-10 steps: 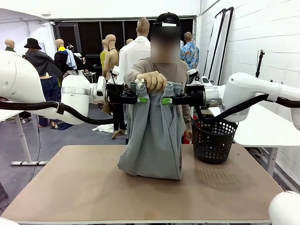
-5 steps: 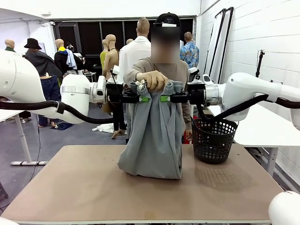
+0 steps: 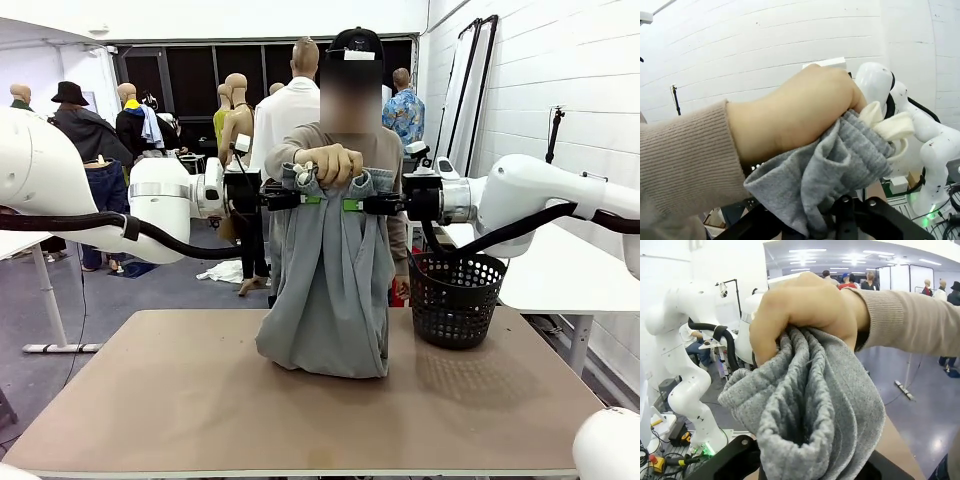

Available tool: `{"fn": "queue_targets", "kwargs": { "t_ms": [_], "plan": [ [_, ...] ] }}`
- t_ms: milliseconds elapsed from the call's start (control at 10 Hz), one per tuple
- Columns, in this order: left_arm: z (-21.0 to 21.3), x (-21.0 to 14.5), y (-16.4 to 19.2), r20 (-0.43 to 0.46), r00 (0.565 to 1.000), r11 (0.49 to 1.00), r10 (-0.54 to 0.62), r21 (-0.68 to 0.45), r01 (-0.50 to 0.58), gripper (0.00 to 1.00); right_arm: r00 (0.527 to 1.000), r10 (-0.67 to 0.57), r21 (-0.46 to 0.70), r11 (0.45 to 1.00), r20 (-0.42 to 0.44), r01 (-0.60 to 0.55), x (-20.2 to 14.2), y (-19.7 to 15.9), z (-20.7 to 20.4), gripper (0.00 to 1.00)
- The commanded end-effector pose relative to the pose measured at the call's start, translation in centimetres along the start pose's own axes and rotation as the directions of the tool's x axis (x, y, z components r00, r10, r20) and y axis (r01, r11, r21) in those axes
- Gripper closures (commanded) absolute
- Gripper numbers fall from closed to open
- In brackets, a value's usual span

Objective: Fold the training pants.
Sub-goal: Release the ends of the Training pants and then grab the overlapped ends.

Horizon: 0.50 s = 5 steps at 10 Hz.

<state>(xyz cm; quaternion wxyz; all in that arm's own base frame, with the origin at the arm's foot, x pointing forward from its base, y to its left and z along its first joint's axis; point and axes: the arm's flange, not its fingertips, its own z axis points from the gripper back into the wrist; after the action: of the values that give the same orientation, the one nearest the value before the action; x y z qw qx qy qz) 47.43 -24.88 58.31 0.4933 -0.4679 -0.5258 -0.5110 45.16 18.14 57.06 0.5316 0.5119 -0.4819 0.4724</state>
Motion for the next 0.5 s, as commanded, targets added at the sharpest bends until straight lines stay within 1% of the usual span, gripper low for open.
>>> {"fn": "queue_targets", "kwargs": {
  "t_ms": [0, 100, 200, 400],
  "plan": [
    [0.2, -0.5, -0.2, -0.003, 1.0, 1.0, 0.011, 0.007, -0.011, 1.0, 1.0, -0.012, 0.021, 1.0, -0.021, 0.013, 0.3, 0.1, -0.7, 1.0],
    [0.5, -1.1, -0.2, -0.04, 0.999, 1.0, 0.026, 0.016, -0.025, 1.0, 1.0, -0.011, 0.019, 1.0, -0.026, 0.012, 0.4, 0.0, -0.6, 1.0],
    [0.9, -1.5, -0.2, -0.043, 0.998, 0.998, 0.049, 0.027, -0.048, 1.0, 0.999, -0.012, 0.018, 1.0, -0.036, 0.012, 0.4, 0.0, -0.6, 1.0],
    [0.8, -1.6, 0.0, -0.048, 0.997, 0.998, 0.053, 0.028, -0.051, 1.0, 0.998, 0.0, 0.011, 1.0, -0.061, 0.001, 0.4, 0.0, -0.8, 1.0]
  ]
}}
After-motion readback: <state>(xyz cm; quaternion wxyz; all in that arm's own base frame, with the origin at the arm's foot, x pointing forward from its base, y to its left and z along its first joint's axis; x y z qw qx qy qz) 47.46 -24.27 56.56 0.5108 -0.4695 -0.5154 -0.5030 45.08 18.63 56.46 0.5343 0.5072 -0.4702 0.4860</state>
